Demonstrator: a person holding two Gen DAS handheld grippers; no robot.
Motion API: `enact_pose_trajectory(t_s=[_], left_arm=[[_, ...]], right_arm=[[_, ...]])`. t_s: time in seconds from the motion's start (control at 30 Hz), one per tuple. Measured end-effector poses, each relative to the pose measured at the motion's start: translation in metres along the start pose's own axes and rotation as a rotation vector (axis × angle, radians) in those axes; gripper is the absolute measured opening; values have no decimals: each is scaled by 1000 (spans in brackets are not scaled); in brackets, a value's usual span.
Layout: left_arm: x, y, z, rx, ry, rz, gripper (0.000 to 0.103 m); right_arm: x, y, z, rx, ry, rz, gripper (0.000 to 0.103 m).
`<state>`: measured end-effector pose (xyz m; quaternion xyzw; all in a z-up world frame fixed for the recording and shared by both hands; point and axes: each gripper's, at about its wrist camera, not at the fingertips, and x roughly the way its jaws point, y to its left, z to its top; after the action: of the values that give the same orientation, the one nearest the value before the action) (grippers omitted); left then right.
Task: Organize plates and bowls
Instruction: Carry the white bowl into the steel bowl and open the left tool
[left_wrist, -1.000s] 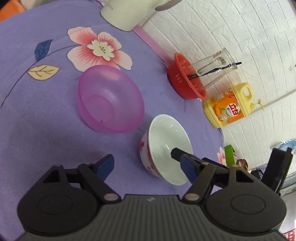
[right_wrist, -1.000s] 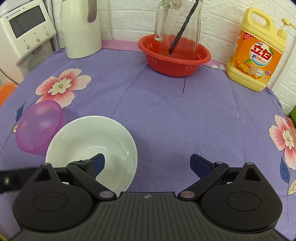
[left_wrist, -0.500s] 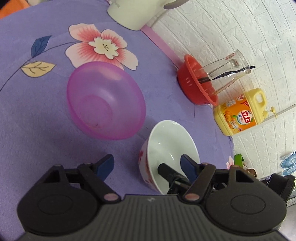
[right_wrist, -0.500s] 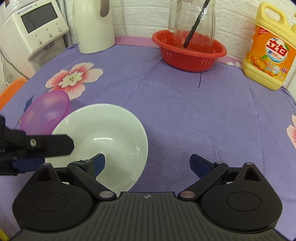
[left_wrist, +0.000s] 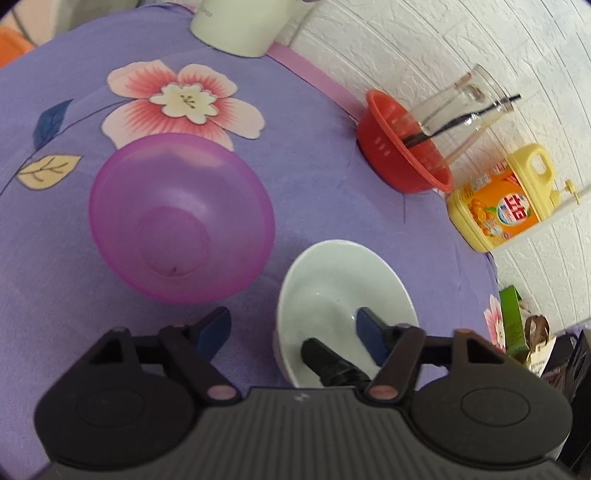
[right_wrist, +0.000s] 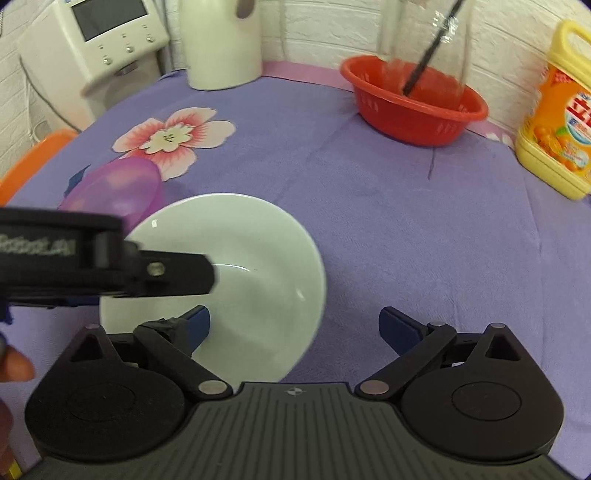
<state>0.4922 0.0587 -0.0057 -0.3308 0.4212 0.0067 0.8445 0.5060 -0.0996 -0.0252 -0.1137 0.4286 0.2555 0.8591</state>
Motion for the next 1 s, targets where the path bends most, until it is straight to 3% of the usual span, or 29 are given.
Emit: enact_pose_trajectory(t_s=[0.07,0.17,0.47,0.73,1.0], left_arm=[[5,0,2,13,40,-58,36],[5,1,4,34,54,-70,34],[-33,-9,-21,138,20,-65,33],[-88,-30,-78,197,20,-107,32],[-119,-49,-160,282,87,-172,32]], right_arm=[[1,0,1,3,-13,40,103],[-2,1,1,14,-25,88,99],[-36,26,-12,-26,-56,55,98],[-104,44,-51,-17,-56,15,101],[-170,54,-127,24,-45,-86,103]])
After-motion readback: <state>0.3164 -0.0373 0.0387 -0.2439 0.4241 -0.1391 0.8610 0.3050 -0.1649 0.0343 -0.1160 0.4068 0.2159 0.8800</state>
